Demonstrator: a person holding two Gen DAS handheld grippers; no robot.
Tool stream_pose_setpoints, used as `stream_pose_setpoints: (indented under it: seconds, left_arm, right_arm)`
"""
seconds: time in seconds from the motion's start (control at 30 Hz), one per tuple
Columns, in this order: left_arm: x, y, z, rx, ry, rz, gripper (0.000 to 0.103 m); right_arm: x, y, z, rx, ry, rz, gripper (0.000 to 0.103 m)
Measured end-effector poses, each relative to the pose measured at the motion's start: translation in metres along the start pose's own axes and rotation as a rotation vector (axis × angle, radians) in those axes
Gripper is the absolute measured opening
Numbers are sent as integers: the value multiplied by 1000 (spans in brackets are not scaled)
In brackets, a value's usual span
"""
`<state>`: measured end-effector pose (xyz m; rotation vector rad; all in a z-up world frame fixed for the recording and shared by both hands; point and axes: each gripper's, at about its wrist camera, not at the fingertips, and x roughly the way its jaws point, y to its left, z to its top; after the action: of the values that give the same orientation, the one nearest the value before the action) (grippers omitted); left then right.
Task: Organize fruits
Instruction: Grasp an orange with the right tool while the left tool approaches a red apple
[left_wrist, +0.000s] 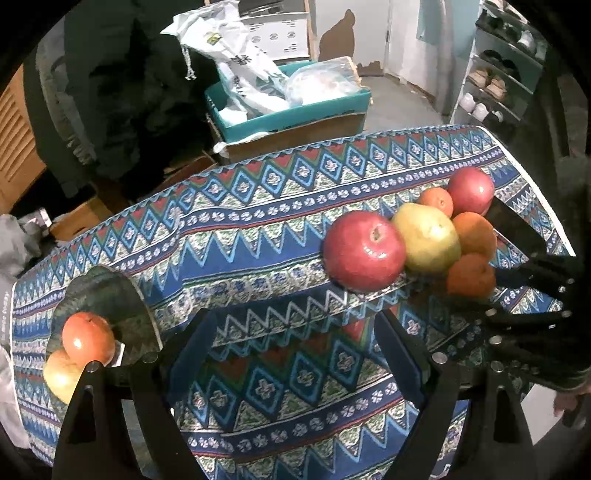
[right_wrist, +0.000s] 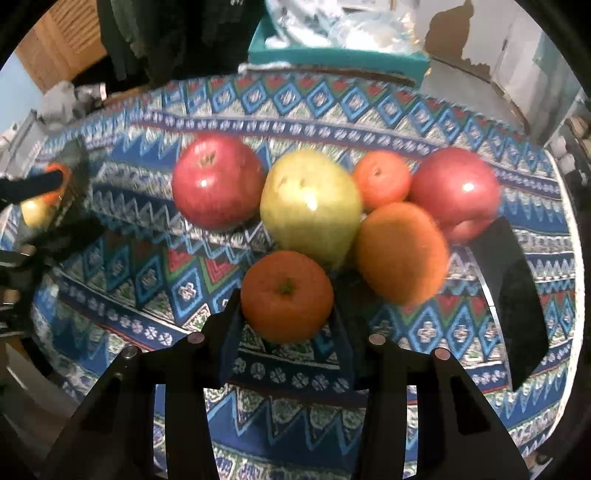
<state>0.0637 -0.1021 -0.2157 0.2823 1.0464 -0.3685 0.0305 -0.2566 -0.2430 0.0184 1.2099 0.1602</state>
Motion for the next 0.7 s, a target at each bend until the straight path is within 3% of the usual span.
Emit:
stream_pose_setpoints:
  seconds: [0.3, 0.7]
  left_arm:
    - [11, -15, 14, 29, 4, -35, 88]
    - [43, -31, 30, 43, 51, -81, 88]
  right_arm:
    - [-38, -20, 10, 19, -110, -52, 44]
    - [-40, -48, 28, 82, -159, -54, 44]
